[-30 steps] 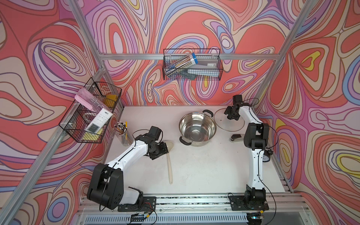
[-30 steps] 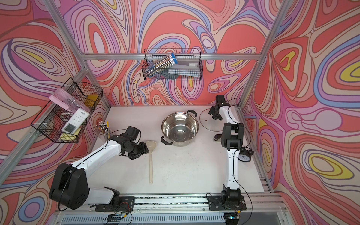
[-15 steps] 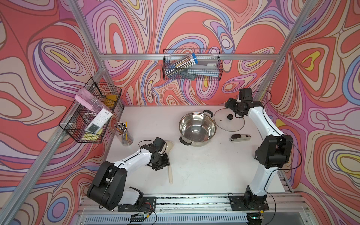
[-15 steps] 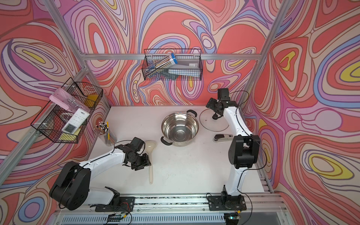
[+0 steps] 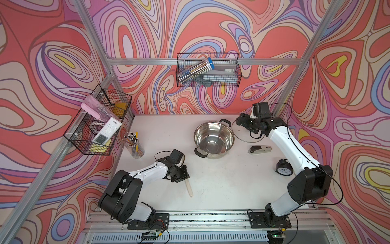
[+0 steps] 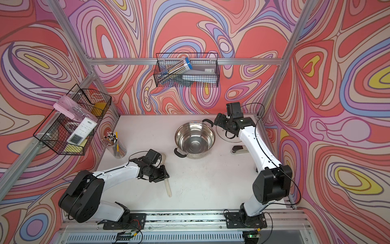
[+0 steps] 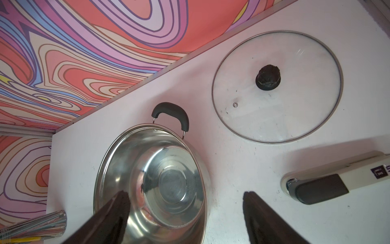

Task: Stir the soup with a spoon
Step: Pick up the spoon from the center of the board.

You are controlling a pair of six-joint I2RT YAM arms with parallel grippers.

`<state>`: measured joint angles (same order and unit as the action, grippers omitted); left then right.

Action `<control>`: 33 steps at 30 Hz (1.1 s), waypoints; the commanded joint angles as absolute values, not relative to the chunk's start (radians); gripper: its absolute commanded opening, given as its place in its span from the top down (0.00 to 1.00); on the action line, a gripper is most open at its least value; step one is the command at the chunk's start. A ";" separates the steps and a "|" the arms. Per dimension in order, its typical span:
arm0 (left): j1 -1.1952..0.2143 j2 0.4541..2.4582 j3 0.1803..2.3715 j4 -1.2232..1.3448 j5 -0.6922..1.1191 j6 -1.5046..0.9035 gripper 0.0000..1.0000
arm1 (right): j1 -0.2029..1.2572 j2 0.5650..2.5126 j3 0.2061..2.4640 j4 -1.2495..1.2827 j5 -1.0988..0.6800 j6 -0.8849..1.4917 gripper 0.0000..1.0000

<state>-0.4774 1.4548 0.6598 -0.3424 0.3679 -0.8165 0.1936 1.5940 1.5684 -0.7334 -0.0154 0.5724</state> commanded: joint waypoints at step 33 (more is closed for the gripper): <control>-0.244 1.132 1.067 -0.165 0.598 -1.104 1.00 | 0.566 1.591 1.545 -0.265 -0.551 0.736 0.23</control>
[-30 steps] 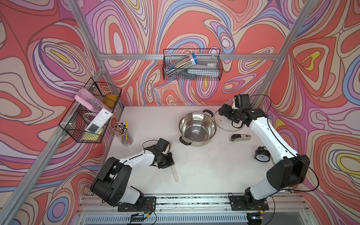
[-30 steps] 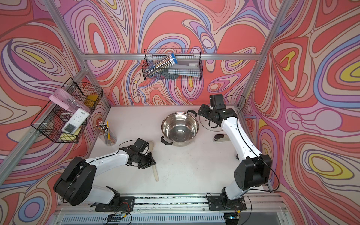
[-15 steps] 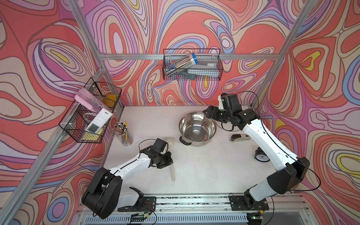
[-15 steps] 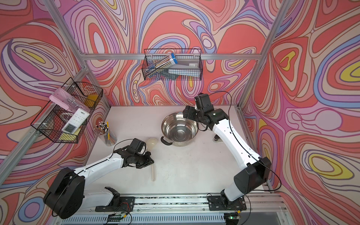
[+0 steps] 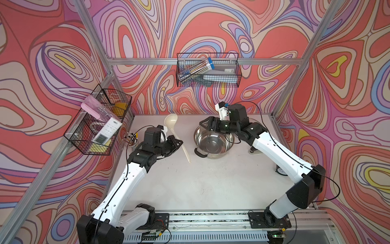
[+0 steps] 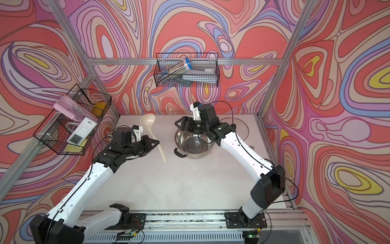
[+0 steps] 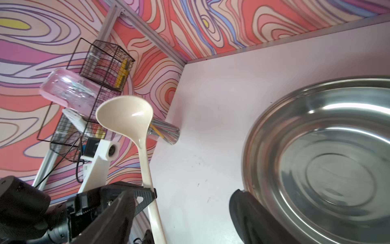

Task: Stir the soup with a spoon
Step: Pick up the spoon from the center of the board.

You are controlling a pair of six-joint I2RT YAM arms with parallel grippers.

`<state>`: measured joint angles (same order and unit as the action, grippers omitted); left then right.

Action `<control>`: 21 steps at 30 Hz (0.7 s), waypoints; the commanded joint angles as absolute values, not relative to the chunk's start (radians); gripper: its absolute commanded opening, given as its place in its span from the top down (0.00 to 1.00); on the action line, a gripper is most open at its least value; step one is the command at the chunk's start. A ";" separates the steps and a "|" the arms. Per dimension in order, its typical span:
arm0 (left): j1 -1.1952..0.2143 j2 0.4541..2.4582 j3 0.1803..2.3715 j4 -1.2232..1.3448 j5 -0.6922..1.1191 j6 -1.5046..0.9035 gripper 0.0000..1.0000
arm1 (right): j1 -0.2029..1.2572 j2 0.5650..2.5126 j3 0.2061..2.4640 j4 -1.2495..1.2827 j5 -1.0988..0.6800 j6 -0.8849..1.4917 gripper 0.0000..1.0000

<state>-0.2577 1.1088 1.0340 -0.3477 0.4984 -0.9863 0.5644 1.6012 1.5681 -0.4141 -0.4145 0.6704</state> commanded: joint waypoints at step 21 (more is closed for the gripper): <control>-0.213 1.199 0.985 0.418 0.682 -1.548 1.00 | 0.641 1.559 1.516 -0.178 -0.695 0.876 0.50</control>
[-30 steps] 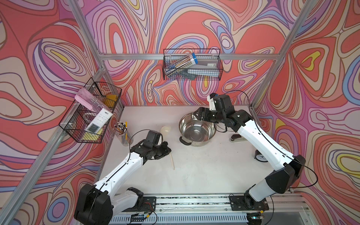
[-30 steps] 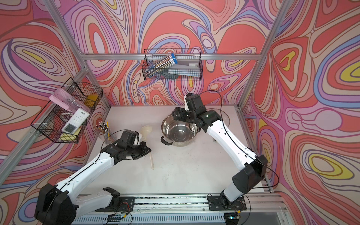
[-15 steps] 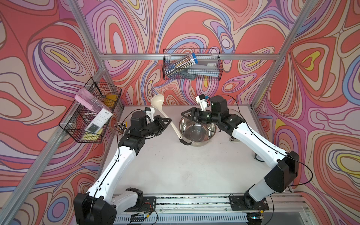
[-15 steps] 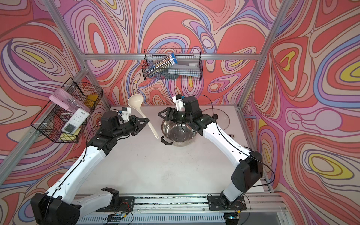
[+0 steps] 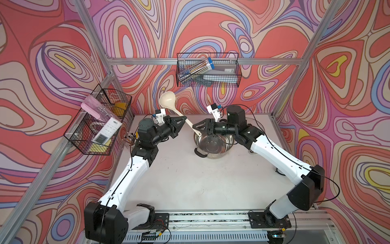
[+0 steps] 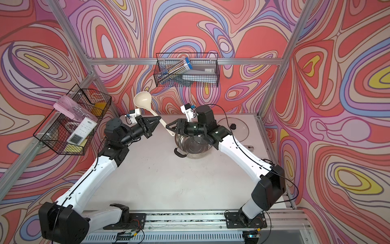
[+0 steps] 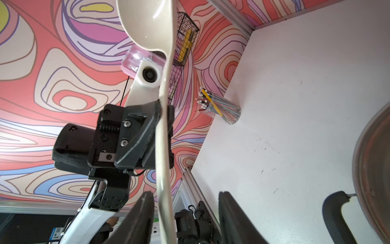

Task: Stir the soup with a spoon
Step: Pick up the spoon from the center of the board.

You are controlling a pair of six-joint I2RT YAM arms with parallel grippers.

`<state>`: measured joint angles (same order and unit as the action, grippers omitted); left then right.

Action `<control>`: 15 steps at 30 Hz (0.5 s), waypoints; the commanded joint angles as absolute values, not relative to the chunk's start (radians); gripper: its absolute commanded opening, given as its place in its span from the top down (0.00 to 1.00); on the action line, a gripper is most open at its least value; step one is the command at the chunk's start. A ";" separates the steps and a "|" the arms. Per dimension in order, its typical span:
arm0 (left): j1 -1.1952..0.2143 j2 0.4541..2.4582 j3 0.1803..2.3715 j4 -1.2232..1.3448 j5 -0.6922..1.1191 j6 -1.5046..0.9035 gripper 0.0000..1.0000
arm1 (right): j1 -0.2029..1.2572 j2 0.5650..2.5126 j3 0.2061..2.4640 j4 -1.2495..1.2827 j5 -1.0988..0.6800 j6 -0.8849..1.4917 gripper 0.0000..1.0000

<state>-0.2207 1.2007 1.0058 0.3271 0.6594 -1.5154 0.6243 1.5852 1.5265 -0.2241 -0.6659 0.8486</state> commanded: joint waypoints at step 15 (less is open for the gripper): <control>-0.213 1.168 0.879 0.573 0.631 -1.640 1.00 | 0.666 1.563 1.521 -0.172 -0.721 0.901 0.83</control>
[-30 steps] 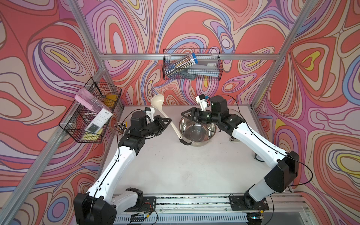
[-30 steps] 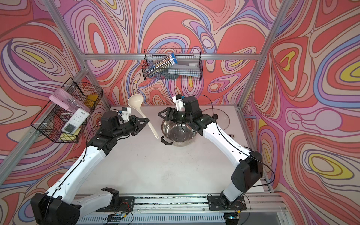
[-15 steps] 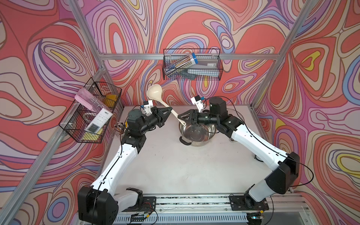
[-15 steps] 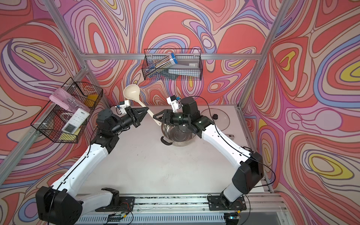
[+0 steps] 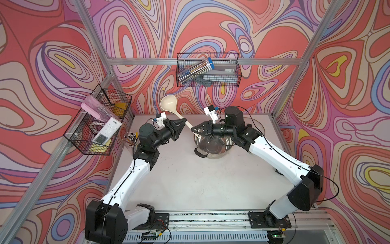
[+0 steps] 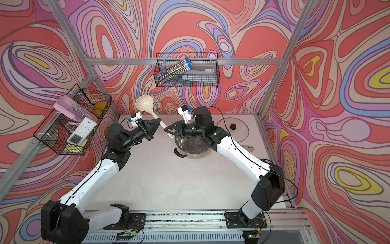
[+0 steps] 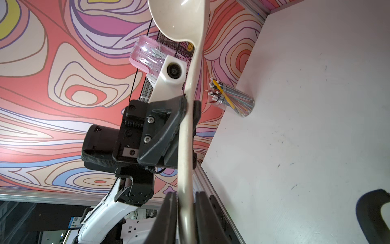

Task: Stir the soup with a spoon
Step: Pick up the spoon from the center of the board.

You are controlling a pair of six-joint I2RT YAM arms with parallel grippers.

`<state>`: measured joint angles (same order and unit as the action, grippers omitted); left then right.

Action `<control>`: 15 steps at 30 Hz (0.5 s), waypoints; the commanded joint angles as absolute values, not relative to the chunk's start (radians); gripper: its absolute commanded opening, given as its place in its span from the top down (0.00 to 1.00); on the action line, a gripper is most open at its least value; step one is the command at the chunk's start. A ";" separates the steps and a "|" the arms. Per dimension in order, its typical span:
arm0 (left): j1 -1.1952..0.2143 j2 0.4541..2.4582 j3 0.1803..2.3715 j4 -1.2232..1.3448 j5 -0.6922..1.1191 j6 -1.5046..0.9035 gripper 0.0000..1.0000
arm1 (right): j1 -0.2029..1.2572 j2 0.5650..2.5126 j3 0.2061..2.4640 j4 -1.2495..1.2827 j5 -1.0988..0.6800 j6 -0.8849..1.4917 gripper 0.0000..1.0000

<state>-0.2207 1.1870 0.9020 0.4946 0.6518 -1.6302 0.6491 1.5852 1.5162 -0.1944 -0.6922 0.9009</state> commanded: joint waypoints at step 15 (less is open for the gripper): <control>-0.213 1.102 0.808 0.507 0.594 -1.626 1.00 | 0.673 1.590 1.514 -0.138 -0.755 0.965 1.00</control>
